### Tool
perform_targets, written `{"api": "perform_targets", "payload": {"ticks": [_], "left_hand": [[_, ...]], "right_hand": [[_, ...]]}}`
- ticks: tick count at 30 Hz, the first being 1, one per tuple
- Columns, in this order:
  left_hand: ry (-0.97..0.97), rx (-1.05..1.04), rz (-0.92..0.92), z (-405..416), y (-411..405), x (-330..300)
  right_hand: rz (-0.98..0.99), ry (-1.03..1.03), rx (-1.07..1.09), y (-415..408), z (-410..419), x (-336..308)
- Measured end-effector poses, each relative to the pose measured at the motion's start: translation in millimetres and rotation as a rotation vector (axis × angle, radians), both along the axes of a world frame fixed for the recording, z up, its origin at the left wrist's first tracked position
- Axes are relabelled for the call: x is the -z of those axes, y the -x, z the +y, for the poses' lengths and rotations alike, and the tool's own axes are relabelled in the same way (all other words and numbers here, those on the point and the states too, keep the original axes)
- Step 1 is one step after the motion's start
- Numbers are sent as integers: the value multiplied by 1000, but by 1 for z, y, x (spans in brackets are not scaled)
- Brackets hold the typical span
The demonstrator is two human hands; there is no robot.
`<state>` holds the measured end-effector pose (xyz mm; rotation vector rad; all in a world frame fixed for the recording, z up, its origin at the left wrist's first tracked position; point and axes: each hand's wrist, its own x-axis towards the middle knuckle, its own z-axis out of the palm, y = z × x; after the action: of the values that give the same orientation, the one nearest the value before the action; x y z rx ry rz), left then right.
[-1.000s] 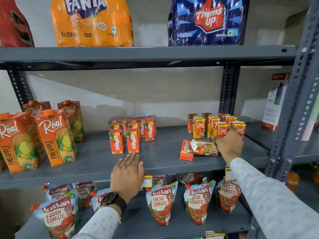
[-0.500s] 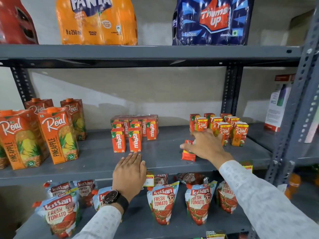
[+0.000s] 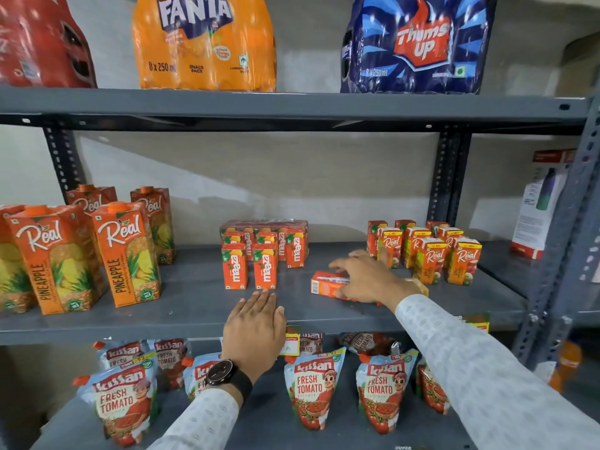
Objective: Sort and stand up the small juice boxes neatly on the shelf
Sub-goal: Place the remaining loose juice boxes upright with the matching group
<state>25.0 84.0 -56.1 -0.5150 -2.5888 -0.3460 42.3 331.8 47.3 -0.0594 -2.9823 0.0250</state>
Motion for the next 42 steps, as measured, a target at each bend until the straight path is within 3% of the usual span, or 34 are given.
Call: {"api": "perform_targets", "payload": {"ticks": [4,9,16,21,29,37,42], "left_hand": [[3,0,-3,1,0,0],[-15,-3,5,1,-1,0],[-8,-7,-5,1,0,0],[-7,-15,-13,0,0,1],[4,-19,4,2,0,1],[-22,-18,22,2,1,0],[-26,-22,25,4,1,0]], "right_hand": [[-103,-86,146,7,6,1],[-145,62,111,11,12,-3],[51,570,-48,22,8,-23],[152,639,-54,39,-2,-22],[442,977,79,42,-31,23],[576,776,184,43,-49,47],[514,909,91,41,-46,47]]}}
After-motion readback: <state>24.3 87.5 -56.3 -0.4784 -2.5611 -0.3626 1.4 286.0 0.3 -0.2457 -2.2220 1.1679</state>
